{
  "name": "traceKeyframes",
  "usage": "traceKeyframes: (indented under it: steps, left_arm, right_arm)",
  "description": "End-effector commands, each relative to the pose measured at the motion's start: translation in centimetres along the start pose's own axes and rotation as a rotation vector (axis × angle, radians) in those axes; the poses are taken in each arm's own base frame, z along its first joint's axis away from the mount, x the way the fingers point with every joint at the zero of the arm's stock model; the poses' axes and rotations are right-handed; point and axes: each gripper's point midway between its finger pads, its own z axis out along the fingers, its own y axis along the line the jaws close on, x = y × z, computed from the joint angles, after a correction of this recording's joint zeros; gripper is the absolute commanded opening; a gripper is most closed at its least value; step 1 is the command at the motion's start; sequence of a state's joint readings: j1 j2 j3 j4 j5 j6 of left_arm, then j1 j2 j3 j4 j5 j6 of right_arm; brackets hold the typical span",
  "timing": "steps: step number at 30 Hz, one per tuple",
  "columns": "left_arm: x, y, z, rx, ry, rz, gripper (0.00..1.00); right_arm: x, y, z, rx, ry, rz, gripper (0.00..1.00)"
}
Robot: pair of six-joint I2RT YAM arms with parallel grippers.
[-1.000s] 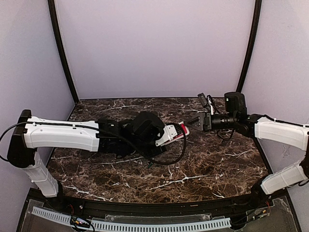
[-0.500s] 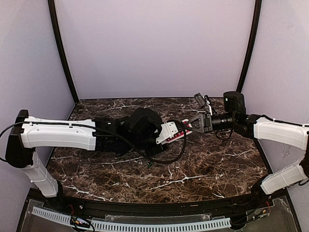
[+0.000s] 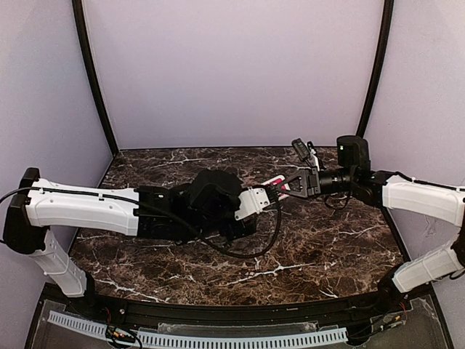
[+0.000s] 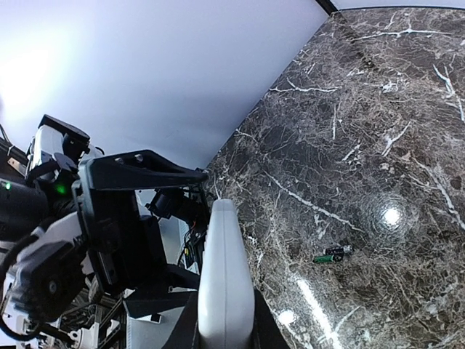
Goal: Load the batteries into the remote control
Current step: Pass from the left arm to the right, then pass from the right arm to the left
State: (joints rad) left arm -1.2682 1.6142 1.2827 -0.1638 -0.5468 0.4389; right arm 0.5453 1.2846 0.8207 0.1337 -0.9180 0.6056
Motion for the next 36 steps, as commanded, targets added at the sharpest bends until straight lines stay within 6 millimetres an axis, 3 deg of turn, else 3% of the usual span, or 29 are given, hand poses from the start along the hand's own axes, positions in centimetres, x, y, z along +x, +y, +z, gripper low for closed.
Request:
traceKeyframes:
  steps: [1, 3, 4, 5, 6, 7, 8, 9, 10, 11, 12, 13, 14, 15, 20, 29, 36]
  left_arm:
    - [-1.6, 2.5, -2.6, -0.222, -0.061, 0.128, 0.98]
    - [-2.2, 2.2, -3.5, -0.305, -0.081, 0.207, 0.98]
    - [-2.8, 3.0, -4.0, -0.370, -0.093, 0.195, 0.99]
    - [-2.5, 2.0, -3.9, -0.383, -0.075, 0.293, 0.99]
    - [-3.1, 2.7, -4.4, -0.445, -0.084, 0.284, 0.99]
    - [-2.8, 1.5, -4.0, -0.462, -0.058, 0.404, 0.99]
    - [-3.6, 2.4, -4.7, -0.537, -0.077, 0.372, 0.99]
    - [-3.1, 1.5, -4.1, -0.566, -0.026, 0.508, 0.98]
    - [-4.0, 2.2, -4.8, -0.628, -0.058, 0.470, 0.98]
    - [-3.7, 1.3, -4.1, -0.650, -0.012, 0.602, 0.96]
    - [-4.5, 2.1, -4.9, -0.711, -0.043, 0.552, 0.95]
    - [-4.4, 1.3, -4.2, -0.727, -0.008, 0.664, 0.92]
    - [-5.1, 2.0, -4.9, -0.775, -0.030, 0.624, 0.91]
    - [-5.1, 1.3, -4.4, -0.786, -0.009, 0.703, 0.88]
    - [-5.6, 1.4, -4.5, -0.821, 0.003, 0.725, 0.77]
    - [-5.9, 2.4, -5.4, -0.872, 0.032, 0.726, 0.68]
    - [-6.0, 2.9, -5.4, -0.882, 0.049, 0.721, 0.54]
  right_arm:
    - [-2.0, 1.5, -0.5, 0.010, -0.062, -0.009, 0.00]
    - [-2.5, 1.7, -0.9, 0.025, -0.086, 0.007, 0.00]
    - [-2.8, 1.8, -1.0, 0.036, -0.099, 0.016, 0.00]
    - [-3.0, 1.9, -1.2, 0.044, -0.111, 0.026, 0.00]
    - [-3.1, 2.0, -1.3, 0.045, -0.118, 0.035, 0.00]
    - [-3.3, 2.1, -1.5, 0.047, -0.126, 0.048, 0.00]
    - [-3.4, 2.3, -1.6, 0.047, -0.132, 0.059, 0.00]
    - [-3.4, 2.4, -1.7, 0.046, -0.136, 0.072, 0.00]
    - [-3.5, 2.6, -1.7, 0.041, -0.136, 0.091, 0.00]
    - [-3.4, 2.7, -1.8, 0.036, -0.135, 0.102, 0.00]
    - [-3.5, 2.8, -1.8, 0.035, -0.136, 0.114, 0.00]
    - [-3.4, 2.9, -1.9, 0.032, -0.136, 0.126, 0.00]
    - [-3.5, 3.0, -2.0, 0.032, -0.139, 0.136, 0.00]
    - [-3.4, 3.0, -2.1, 0.034, -0.141, 0.147, 0.00]
    - [-3.2, 3.4, -2.4, 0.034, -0.143, 0.173, 0.00]
    - [-2.1, 3.6, -2.6, 0.013, -0.128, 0.227, 0.00]
    - [-0.7, 3.6, -2.6, -0.027, -0.103, 0.288, 0.00]
